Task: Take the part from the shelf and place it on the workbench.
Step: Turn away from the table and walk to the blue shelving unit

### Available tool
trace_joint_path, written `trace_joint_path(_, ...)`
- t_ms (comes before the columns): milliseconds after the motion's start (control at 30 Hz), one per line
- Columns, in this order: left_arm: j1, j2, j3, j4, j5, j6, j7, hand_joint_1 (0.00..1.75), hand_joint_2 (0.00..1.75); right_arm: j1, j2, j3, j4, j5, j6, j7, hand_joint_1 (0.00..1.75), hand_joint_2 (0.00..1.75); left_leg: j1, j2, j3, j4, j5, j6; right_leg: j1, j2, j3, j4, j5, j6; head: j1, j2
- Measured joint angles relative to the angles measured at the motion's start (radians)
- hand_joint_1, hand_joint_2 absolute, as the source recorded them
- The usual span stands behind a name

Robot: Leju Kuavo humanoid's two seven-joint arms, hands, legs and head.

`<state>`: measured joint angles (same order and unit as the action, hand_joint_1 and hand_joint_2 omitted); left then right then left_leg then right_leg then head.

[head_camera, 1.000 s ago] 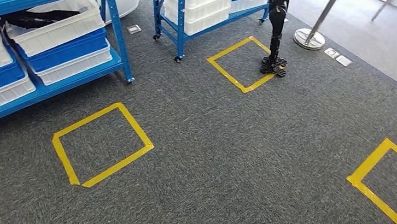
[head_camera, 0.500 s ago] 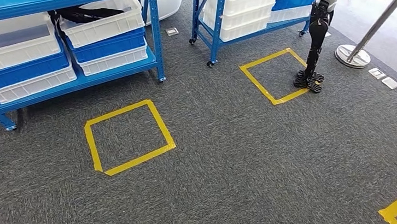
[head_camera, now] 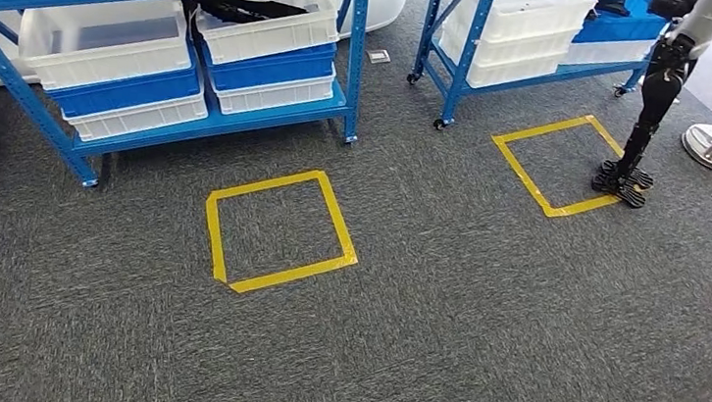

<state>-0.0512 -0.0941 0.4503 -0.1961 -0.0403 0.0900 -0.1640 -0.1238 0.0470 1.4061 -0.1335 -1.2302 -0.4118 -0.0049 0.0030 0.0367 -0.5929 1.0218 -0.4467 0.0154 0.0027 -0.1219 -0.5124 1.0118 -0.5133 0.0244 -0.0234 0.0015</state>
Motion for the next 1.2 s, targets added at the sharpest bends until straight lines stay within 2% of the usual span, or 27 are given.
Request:
trace_joint_path(33, -0.001, 0.0, 0.0, 0.0, 0.0, 0.0, 0.0, 0.0, 0.0, 0.0, 0.0, 0.0, 0.0, 0.0, 0.0, -0.001, 0.0, 0.0, 0.004, -0.014, -0.002, -0.003, 0.005, 0.007, -0.002, 0.033, -0.014, 0.032, -0.019, 0.002, 0.002, 0.0)
trace_joint_path(67, -0.003, 0.0, 0.0, 0.0, 0.0, 0.001, 0.0, 0.0, 0.0, 0.001, 0.0, 0.0, 0.0, 0.0, 0.0, -0.002, 0.0, 0.0, 0.007, -0.028, -0.005, -0.004, 0.009, 0.013, -0.005, 0.072, -0.04, 0.086, -0.046, 0.0, 0.004, 0.0)
trace_joint_path(100, -0.004, 0.0, 0.0, 0.0, 0.0, 0.001, 0.0, 0.0, 0.0, 0.004, 0.0, 0.0, 0.0, 0.0, 0.0, -0.002, 0.0, 0.0, 0.007, -0.042, -0.009, -0.004, 0.012, 0.017, -0.006, 0.099, -0.072, 0.153, -0.076, -0.003, 0.006, 0.0)
trace_joint_path(167, -0.006, 0.0, 0.0, 0.0, -0.001, 0.0, -0.001, 0.0, 0.0, 0.006, 0.0, 0.0, 0.0, 0.0, 0.0, -0.003, 0.0, 0.0, 0.007, -0.076, -0.017, -0.004, 0.018, 0.021, -0.007, 0.115, -0.132, 0.272, -0.117, -0.004, 0.007, 0.0)
trace_joint_path(200, -0.005, 0.0, 0.0, 0.0, -0.001, 0.0, -0.001, 0.0, 0.0, 0.007, 0.0, 0.0, 0.0, 0.0, 0.0, -0.003, 0.0, 0.0, 0.008, -0.092, -0.019, -0.004, 0.021, 0.02, -0.008, 0.117, -0.141, 0.287, -0.117, 0.001, 0.007, 0.0)
trace_joint_path(233, -0.003, 0.0, 0.0, 0.0, -0.001, 0.0, -0.001, 0.0, 0.0, 0.007, 0.0, 0.0, 0.0, -0.001, 0.0, -0.003, 0.0, 0.0, 0.008, -0.108, -0.02, -0.004, 0.023, 0.018, -0.01, 0.119, -0.134, 0.267, -0.103, 0.009, 0.006, 0.0)
trace_joint_path(267, -0.002, -0.001, 0.0, 0.0, -0.001, 0.0, -0.001, 0.0, 0.0, 0.007, 0.0, 0.0, 0.0, -0.001, 0.0, -0.003, 0.0, 0.0, 0.008, -0.123, -0.021, -0.004, 0.025, 0.015, -0.012, 0.125, -0.109, 0.212, -0.077, 0.017, 0.007, 0.0)
trace_joint_path(300, -0.001, -0.001, 0.0, 0.0, -0.001, 0.0, -0.001, 0.0, 0.0, 0.006, 0.0, 0.0, 0.0, -0.001, 0.0, -0.003, 0.0, 0.0, 0.009, -0.137, -0.021, -0.004, 0.028, 0.011, -0.015, 0.142, -0.074, 0.139, -0.048, 0.024, 0.007, 0.0)
trace_joint_path(333, -0.001, -0.001, 0.0, 0.0, -0.001, 0.0, -0.001, 0.0, 0.0, 0.006, 0.0, 0.0, 0.0, -0.001, 0.0, -0.003, 0.0, 0.0, 0.007, -0.151, -0.023, -0.003, 0.03, 0.006, -0.017, 0.168, -0.043, 0.073, -0.023, 0.027, 0.008, 0.0)
trace_joint_path(400, -0.002, -0.002, 0.0, 0.0, -0.001, 0.0, -0.001, 0.0, 0.0, 0.005, 0.001, 0.0, 0.0, -0.001, 0.0, -0.003, 0.0, 0.0, 0.004, -0.172, -0.028, -0.002, 0.035, -0.005, -0.018, 0.204, -0.012, 0.002, 0.004, 0.016, 0.007, 0.0)
trace_joint_path(433, -0.001, -0.001, 0.0, 0.0, -0.001, 0.001, 0.0, 0.0, 0.0, 0.005, 0.001, 0.0, 0.0, -0.001, 0.0, -0.003, 0.0, 0.0, 0.003, -0.182, -0.03, -0.004, 0.037, -0.011, -0.015, 0.204, -0.01, -0.003, 0.007, 0.006, 0.006, 0.0)
trace_joint_path(467, 0.001, -0.001, 0.0, 0.0, -0.001, 0.001, 0.001, 0.0, 0.0, 0.004, 0.001, 0.0, 0.0, -0.001, 0.0, -0.002, 0.0, 0.0, 0.004, -0.191, -0.033, -0.006, 0.041, -0.017, -0.015, 0.191, -0.009, -0.004, 0.011, -0.003, 0.006, 0.0)
trace_joint_path(500, 0.003, 0.0, 0.0, 0.0, -0.001, 0.001, 0.002, 0.0, 0.0, 0.004, 0.001, 0.0, 0.0, -0.002, 0.0, -0.002, 0.0, 0.0, 0.005, -0.182, -0.037, -0.004, 0.042, -0.022, -0.016, 0.178, -0.007, -0.005, 0.015, -0.012, 0.006, 0.0)
trace_joint_path(533, 0.005, 0.0, 0.0, 0.0, -0.001, 0.001, 0.003, 0.0, 0.0, 0.005, 0.002, 0.0, 0.0, -0.002, -0.001, -0.001, 0.0, 0.0, 0.005, -0.157, -0.045, 0.011, 0.031, -0.026, -0.017, 0.164, -0.005, -0.007, 0.019, -0.02, 0.003, 0.0)
trace_joint_path(600, 0.005, -0.001, 0.001, 0.0, -0.001, 0.002, 0.005, 0.0, 0.0, 0.008, 0.002, 0.0, 0.0, -0.003, -0.002, -0.001, 0.0, 0.0, 0.004, -0.081, -0.085, 0.1, -0.029, -0.031, -0.017, 0.133, -0.005, -0.008, 0.024, -0.032, -0.003, 0.0)
trace_joint_path(633, 0.004, -0.001, 0.001, 0.0, -0.001, 0.001, 0.005, 0.0, 0.0, 0.01, 0.002, 0.0, 0.0, -0.003, -0.002, 0.0, 0.0, 0.0, 0.004, -0.056, -0.115, 0.167, -0.068, -0.034, -0.014, 0.117, -0.007, -0.008, 0.024, -0.036, -0.006, 0.0)
trace_joint_path(667, 0.003, -0.002, 0.001, 0.0, -0.001, 0.001, 0.005, 0.0, 0.0, 0.012, 0.002, 0.0, 0.001, -0.003, -0.002, 0.0, 0.0, 0.0, 0.006, -0.046, -0.142, 0.231, -0.097, -0.037, -0.012, 0.1, -0.008, -0.008, 0.023, -0.037, -0.007, 0.0)
trace_joint_path(700, 0.003, -0.002, 0.001, 0.0, -0.001, 0.002, 0.005, 0.0, 0.0, 0.013, 0.002, 0.0, 0.001, -0.003, -0.002, 0.001, 0.0, 0.0, 0.008, -0.042, -0.158, 0.271, -0.111, -0.039, -0.01, 0.083, -0.009, -0.008, 0.023, -0.038, -0.007, 0.0)
trace_joint_path(733, 0.004, -0.002, 0.001, 0.0, -0.002, 0.002, 0.005, 0.0, 0.0, 0.013, 0.002, 0.0, 0.001, -0.003, -0.002, 0.001, 0.0, 0.0, 0.009, -0.039, -0.155, 0.276, -0.105, -0.039, -0.009, 0.068, -0.009, -0.008, 0.022, -0.038, -0.007, 0.0)
trace_joint_path(767, 0.005, -0.002, 0.001, 0.0, -0.002, 0.003, 0.004, 0.0, 0.0, 0.012, 0.002, 0.0, 0.001, -0.004, -0.002, 0.0, 0.0, 0.0, 0.009, -0.035, -0.132, 0.24, -0.083, -0.038, -0.008, 0.054, -0.008, -0.008, 0.021, -0.038, -0.007, 0.0)
trace_joint_path(833, 0.004, -0.002, 0.001, 0.0, -0.002, 0.003, 0.001, 0.0, 0.0, 0.009, 0.003, 0.0, 0.0, -0.008, -0.002, -0.005, 0.0, 0.0, 0.007, -0.015, -0.049, 0.107, -0.03, -0.03, -0.005, 0.037, -0.007, -0.007, 0.017, -0.034, -0.007, 0.0)
trace_joint_path(867, 0.004, -0.001, 0.001, 0.0, -0.002, 0.003, -0.002, 0.0, 0.0, 0.007, 0.003, 0.0, 0.0, -0.012, -0.001, -0.01, 0.0, 0.0, 0.005, -0.006, -0.016, 0.052, -0.015, -0.026, -0.002, 0.03, -0.008, -0.007, 0.014, -0.03, -0.006, 0.0)
trace_joint_path(900, 0.004, -0.001, 0.001, 0.0, -0.002, 0.002, -0.006, 0.0, 0.0, 0.005, 0.004, 0.0, 0.0, -0.017, 0.001, -0.016, 0.0, 0.0, 0.002, -0.001, 0.003, 0.02, -0.011, -0.021, 0.001, 0.026, -0.009, -0.006, 0.012, -0.026, -0.005, 0.0)
trace_joint_path(1000, 0.007, -0.001, 0.001, 0.0, -0.003, 0.0, -0.023, 0.0, 0.0, -0.001, 0.005, 0.0, 0.0, -0.026, 0.002, -0.033, 0.0, 0.0, -0.002, -0.009, 0.007, 0.001, -0.009, -0.007, 0.002, 0.019, -0.004, -0.006, 0.01, -0.012, -0.005, 0.0)
trace_joint_path(1067, 0.005, -0.001, 0.001, 0.0, -0.003, 0.0, -0.032, 0.0, 0.0, -0.001, 0.005, 0.0, 0.0, -0.029, 0.002, -0.037, 0.0, 0.0, 0.004, -0.018, 0.008, -0.01, -0.002, 0.006, -0.001, 0.053, -0.023, 0.031, -0.01, -0.006, -0.001, 0.0)
trace_joint_path(1133, 0.002, -0.001, 0.001, 0.0, -0.003, 0.0, -0.036, 0.0, 0.0, 0.003, 0.005, 0.0, 0.0, -0.032, 0.001, -0.038, 0.0, 0.0, 0.008, -0.028, 0.007, -0.014, 0.0, 0.014, -0.006, 0.099, -0.082, 0.147, -0.06, -0.008, 0.005, 0.0)
trace_joint_path(1200, 0.0, 0.0, 0.001, 0.0, -0.003, 0.0, -0.037, 0.0, 0.0, 0.006, 0.004, 0.0, 0.0, -0.033, 0.001, -0.039, 0.0, 0.0, 0.008, -0.04, 0.005, -0.014, 0.001, 0.015, -0.012, 0.114, -0.148, 0.268, -0.096, -0.004, 0.007, 0.0)
